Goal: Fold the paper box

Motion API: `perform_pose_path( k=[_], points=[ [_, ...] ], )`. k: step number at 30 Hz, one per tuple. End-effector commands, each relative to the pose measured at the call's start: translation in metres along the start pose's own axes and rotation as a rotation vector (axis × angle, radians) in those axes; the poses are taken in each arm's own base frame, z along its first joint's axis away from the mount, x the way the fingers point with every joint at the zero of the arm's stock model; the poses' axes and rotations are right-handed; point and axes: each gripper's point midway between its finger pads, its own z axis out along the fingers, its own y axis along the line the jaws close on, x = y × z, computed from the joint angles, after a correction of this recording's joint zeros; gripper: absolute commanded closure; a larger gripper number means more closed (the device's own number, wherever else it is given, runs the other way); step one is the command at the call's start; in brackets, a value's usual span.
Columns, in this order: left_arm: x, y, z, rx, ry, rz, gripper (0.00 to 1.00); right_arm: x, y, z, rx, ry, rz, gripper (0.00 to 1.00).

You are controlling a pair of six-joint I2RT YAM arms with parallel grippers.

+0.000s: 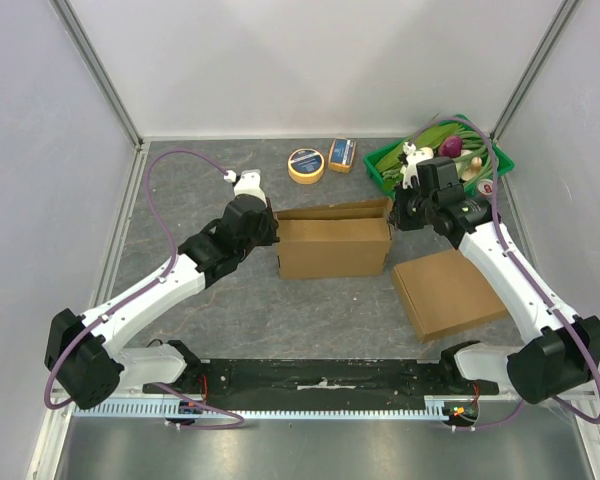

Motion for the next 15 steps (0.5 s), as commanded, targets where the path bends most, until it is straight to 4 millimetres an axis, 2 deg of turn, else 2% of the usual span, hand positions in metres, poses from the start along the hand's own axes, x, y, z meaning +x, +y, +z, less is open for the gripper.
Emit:
perform_pose_path(
  k=[1, 4, 8, 12, 15],
  points=[
    [0.047, 0.019, 0.002, -0.047, 0.174, 0.087, 0.98, -0.005, 0.023, -0.011, -0.078, 0.022, 0.126, 1.00],
    [0.048, 0.017, 0.001, -0.042, 0.176, 0.081, 0.98, -0.003, 0.029, -0.009, -0.111, 0.029, 0.145, 1.00],
    [0.047, 0.017, 0.001, -0.039, 0.174, 0.081, 0.98, 0.006, 0.024, -0.006, -0.102, 0.032, 0.086, 1.00],
    [0.050, 0.017, 0.001, -0.036, 0.181, 0.079, 0.98, 0.009, 0.005, -0.006, -0.020, 0.023, -0.002, 1.00],
    [0.051, 0.016, 0.002, -0.034, 0.186, 0.075, 0.98, 0.015, 0.006, -0.002, -0.036, 0.037, -0.033, 1.00]
  ],
)
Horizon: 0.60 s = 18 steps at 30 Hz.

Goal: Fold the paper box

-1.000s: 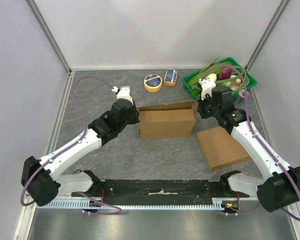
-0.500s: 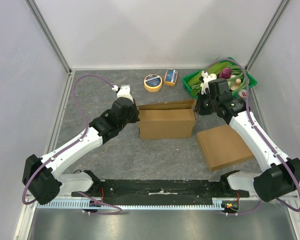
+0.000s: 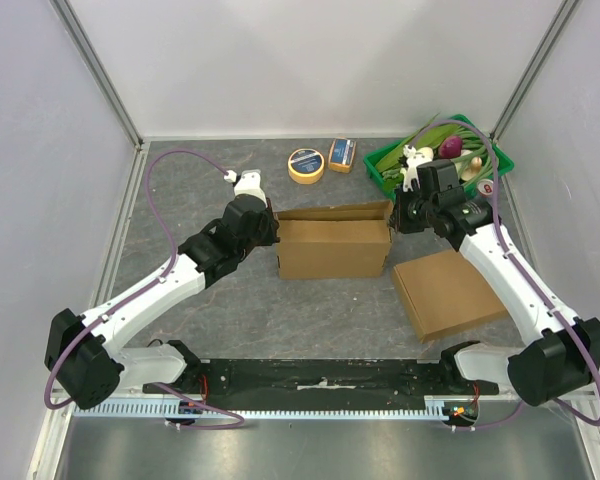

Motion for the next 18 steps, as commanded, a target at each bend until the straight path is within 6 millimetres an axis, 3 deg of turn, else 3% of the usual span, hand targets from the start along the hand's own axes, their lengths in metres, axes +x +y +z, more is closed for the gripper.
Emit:
perform_pose_path(
  k=[1, 12, 16, 18],
  points=[
    [0.052, 0.018, 0.002, -0.041, 0.186, 0.074, 0.98, 0.010, 0.003, 0.002, -0.021, 0.016, -0.086, 1.00],
    [0.051, 0.017, 0.000, -0.022, 0.164, 0.077, 0.98, 0.024, -0.002, 0.010, -0.010, -0.023, -0.071, 0.96],
    [0.056, 0.024, 0.002, -0.037, 0.163, 0.097, 0.98, 0.006, 0.003, -0.006, -0.020, -0.075, -0.083, 0.74],
    [0.059, 0.027, 0.001, -0.045, 0.165, 0.106, 0.98, 0.002, 0.003, -0.010, -0.010, -0.079, -0.083, 0.71]
  ],
)
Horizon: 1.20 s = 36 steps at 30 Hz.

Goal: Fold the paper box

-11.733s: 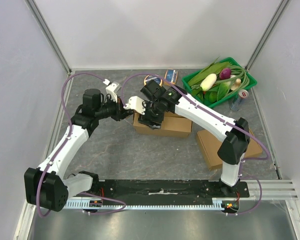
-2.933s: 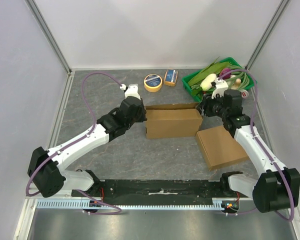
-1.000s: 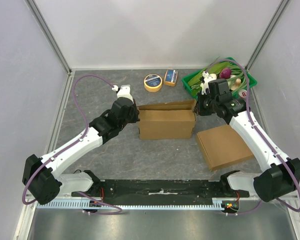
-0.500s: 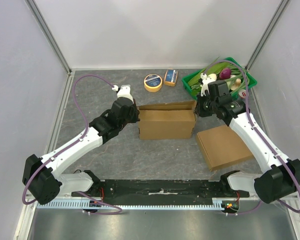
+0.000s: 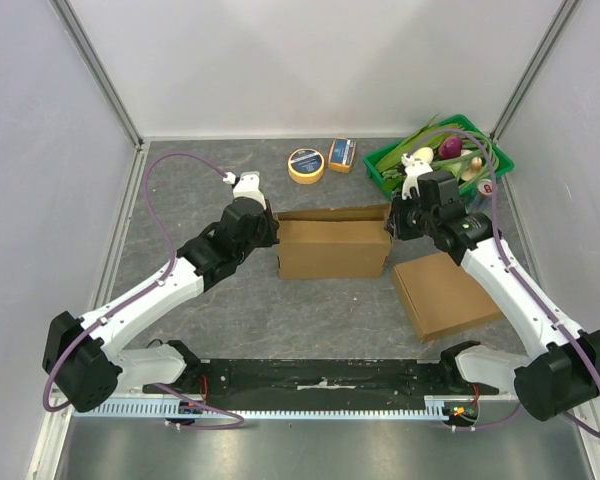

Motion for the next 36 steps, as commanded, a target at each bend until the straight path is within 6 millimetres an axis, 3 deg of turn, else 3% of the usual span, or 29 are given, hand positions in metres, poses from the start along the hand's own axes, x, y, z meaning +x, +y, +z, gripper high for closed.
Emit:
perform_pose_path(
  k=[1, 7, 13, 21, 28, 35, 36],
  points=[
    [0.058, 0.028, 0.001, -0.061, 0.177, 0.107, 0.98, -0.004, 0.003, -0.014, 0.000, 0.010, -0.010, 0.69],
    [0.056, 0.031, 0.000, -0.071, 0.164, 0.117, 0.98, -0.028, 0.005, -0.033, 0.010, -0.043, -0.042, 0.50],
    [0.055, 0.030, 0.000, -0.067, 0.163, 0.119, 0.98, -0.055, 0.006, -0.031, 0.016, -0.065, -0.100, 0.51],
    [0.053, 0.029, -0.001, -0.059, 0.152, 0.118, 0.98, -0.059, 0.007, -0.011, 0.007, -0.060, -0.115, 0.66],
    [0.050, 0.025, -0.003, -0.030, 0.124, 0.094, 0.98, -0.041, 0.010, -0.012, 0.013, -0.124, -0.146, 0.99],
    [0.052, 0.014, -0.008, 0.043, 0.117, 0.063, 0.98, -0.019, 0.013, -0.026, -0.003, -0.299, -0.122, 1.00],
    [0.051, 0.012, -0.011, 0.056, 0.113, 0.055, 0.93, -0.019, 0.015, -0.031, -0.016, -0.328, -0.115, 1.00]
  ],
)
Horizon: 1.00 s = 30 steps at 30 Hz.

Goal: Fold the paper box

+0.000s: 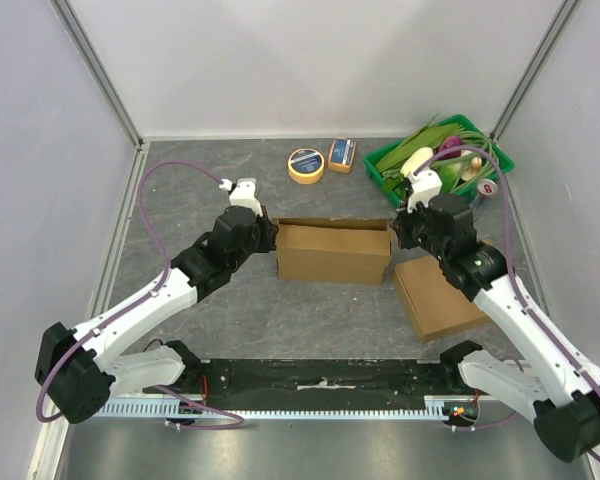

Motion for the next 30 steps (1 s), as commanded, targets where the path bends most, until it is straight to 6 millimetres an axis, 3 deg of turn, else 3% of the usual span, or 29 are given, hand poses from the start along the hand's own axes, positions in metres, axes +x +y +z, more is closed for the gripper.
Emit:
perform_pose_path(
  k=[1, 5, 7, 12, 15, 18, 23, 26, 27, 29, 30],
  points=[
    [0.048, 0.008, -0.008, 0.022, 0.157, 0.035, 0.88, 0.006, 0.008, -0.003, -0.026, -0.109, 0.044, 1.00],
    [0.040, -0.006, -0.018, 0.094, 0.153, 0.006, 0.77, 0.003, 0.012, -0.007, -0.048, -0.137, 0.071, 1.00],
    [0.035, -0.016, -0.025, 0.140, 0.158, 0.000, 0.65, 0.001, 0.020, -0.006, -0.084, -0.125, 0.102, 1.00],
    [0.027, -0.012, -0.052, 0.183, 0.122, 0.042, 0.43, 0.002, 0.018, -0.005, -0.069, -0.130, 0.110, 1.00],
    [0.006, -0.012, -0.081, 0.219, 0.044, 0.065, 0.40, 0.003, 0.019, -0.002, -0.069, -0.107, 0.104, 1.00],
    [-0.009, -0.024, -0.103, 0.302, 0.015, 0.095, 0.44, 0.003, 0.021, 0.002, -0.082, -0.092, 0.111, 1.00],
    [-0.007, -0.076, -0.126, 0.592, 0.077, 0.106, 0.57, 0.004, 0.022, 0.004, -0.083, -0.081, 0.116, 1.00],
    [-0.002, -0.126, -0.147, 0.809, 0.091, 0.159, 0.58, 0.004, 0.021, 0.003, -0.077, -0.073, 0.113, 1.00],
    [0.012, -0.155, -0.157, 0.887, 0.126, 0.237, 0.58, 0.002, 0.021, 0.003, -0.073, -0.067, 0.109, 1.00],
    [0.020, -0.170, -0.145, 0.799, 0.103, 0.327, 0.57, 0.006, 0.020, 0.005, -0.064, -0.039, 0.107, 1.00],
    [0.038, -0.195, -0.141, 0.792, 0.118, 0.449, 0.57, 0.003, 0.020, 0.005, -0.066, -0.039, 0.107, 1.00]
  ],
)
